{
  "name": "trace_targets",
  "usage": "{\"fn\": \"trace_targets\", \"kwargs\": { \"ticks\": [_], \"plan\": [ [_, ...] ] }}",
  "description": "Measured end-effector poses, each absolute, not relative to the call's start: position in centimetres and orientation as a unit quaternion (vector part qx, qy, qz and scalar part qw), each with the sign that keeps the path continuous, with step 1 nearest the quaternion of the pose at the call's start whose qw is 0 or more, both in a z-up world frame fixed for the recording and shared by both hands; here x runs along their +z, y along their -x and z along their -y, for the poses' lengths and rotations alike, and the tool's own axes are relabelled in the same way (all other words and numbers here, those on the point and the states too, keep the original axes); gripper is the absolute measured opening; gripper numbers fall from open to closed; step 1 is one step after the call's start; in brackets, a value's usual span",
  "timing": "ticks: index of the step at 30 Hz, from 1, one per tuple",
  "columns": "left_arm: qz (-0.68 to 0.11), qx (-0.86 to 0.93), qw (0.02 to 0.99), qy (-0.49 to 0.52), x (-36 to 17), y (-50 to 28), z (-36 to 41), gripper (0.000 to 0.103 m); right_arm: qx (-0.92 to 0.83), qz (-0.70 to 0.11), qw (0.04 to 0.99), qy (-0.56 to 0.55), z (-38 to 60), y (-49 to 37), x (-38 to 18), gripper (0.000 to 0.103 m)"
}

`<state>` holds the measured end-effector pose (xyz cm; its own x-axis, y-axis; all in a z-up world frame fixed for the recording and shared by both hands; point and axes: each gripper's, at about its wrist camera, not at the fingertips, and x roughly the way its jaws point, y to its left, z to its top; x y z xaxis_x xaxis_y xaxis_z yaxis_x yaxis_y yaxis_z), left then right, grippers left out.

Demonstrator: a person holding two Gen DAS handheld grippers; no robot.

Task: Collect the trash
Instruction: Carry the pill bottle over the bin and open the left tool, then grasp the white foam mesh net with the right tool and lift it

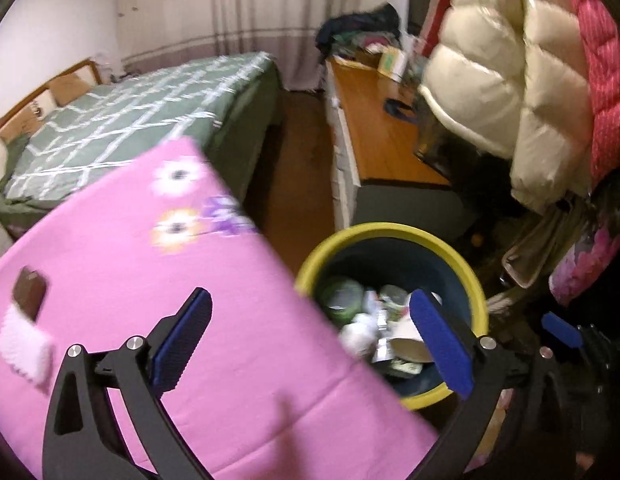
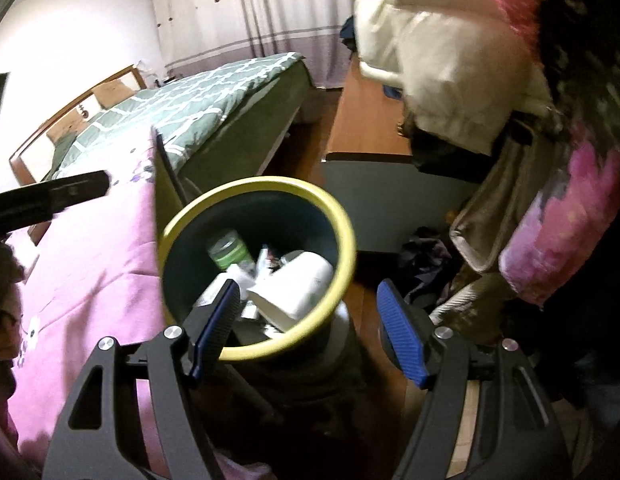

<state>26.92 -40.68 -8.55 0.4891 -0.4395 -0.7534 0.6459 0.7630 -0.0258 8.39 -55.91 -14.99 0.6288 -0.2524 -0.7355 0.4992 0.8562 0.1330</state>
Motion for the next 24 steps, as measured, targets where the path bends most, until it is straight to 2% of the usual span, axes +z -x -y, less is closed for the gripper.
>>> {"fn": "trace_targets", "kwargs": {
  "ticks": [12, 20, 24],
  "plan": [
    [-0.349, -0.147, 0.924, -0.059, -6.8, -31.6, 17.0, 0.098, -0.109, -0.402, 0.905, -0.088, 46.1, -17.4, -13.0, 0.068],
    [-0.337, 0.034, 0.941, 0.013, -10.1, -36.8, -1.9, 0.098, 0.028, -0.421, 0.907, -0.011, 34.1, -26.6, -12.4, 0.068],
    [-0.344, 0.082, 0.934, 0.058, -11.7, -38.2, -7.7, 0.098, 0.094, -0.426, 0.899, 0.027, 28.4, -30.5, -12.3, 0.068]
  ]
}}
